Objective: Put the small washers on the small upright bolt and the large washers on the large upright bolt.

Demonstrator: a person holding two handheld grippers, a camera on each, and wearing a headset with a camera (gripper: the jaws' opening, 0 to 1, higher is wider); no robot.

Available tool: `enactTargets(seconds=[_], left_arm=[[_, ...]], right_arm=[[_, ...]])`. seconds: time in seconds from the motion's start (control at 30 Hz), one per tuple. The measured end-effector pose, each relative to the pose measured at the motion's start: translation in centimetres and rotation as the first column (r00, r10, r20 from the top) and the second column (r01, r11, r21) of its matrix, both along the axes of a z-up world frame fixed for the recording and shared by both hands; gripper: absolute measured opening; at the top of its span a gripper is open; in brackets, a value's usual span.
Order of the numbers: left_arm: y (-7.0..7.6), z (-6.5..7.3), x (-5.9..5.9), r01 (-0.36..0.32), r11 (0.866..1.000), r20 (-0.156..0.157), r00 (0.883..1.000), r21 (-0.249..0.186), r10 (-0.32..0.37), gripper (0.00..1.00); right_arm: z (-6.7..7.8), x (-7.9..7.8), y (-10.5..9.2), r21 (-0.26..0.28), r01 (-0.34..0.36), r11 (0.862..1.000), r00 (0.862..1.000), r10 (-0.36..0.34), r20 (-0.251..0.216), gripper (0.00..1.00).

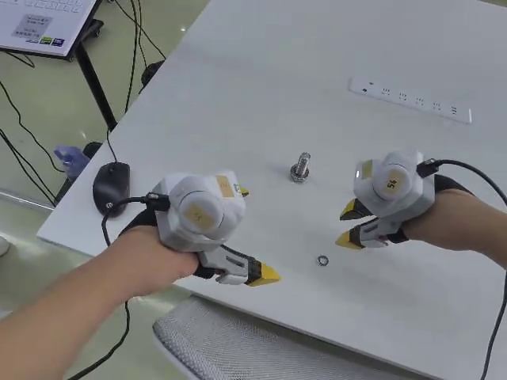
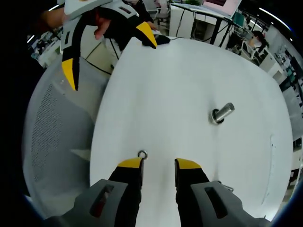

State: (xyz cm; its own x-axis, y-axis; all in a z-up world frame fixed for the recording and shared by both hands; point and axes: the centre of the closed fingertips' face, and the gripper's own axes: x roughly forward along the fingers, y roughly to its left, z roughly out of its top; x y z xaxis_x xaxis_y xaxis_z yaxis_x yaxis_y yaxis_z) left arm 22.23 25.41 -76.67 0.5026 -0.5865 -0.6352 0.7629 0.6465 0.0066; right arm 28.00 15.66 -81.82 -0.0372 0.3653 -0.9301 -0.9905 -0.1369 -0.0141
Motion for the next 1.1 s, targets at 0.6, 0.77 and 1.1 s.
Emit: enactTargets(seconds=[0.6, 0.77, 1.1], left_arm=[[0.0, -0.3, -0.3, 0.002, 1.000, 0.004, 1.000, 0.005, -0.002, 0.82], [0.0, -0.3, -0.5, -0.010, 1.000, 0.002, 1.000, -0.006, 0.010, 0.82], [-0.1, -0.3, -0.8, -0.024, 1.000, 0.000, 1.000, -0.016, 0.024, 0.81]], right_arm=[[-5.2, -2.6, 0.1, -0.035, -0.055, 0.998, 0.998, 0.054, -0.023, 0.26], [-5.5, -2.7, 0.0, -0.048, -0.074, 0.996, 0.997, 0.074, 0.001, 0.25], [-6.1, -2.6, -0.3, -0.060, -0.080, 0.995, 0.997, 0.081, 0.004, 0.22]])
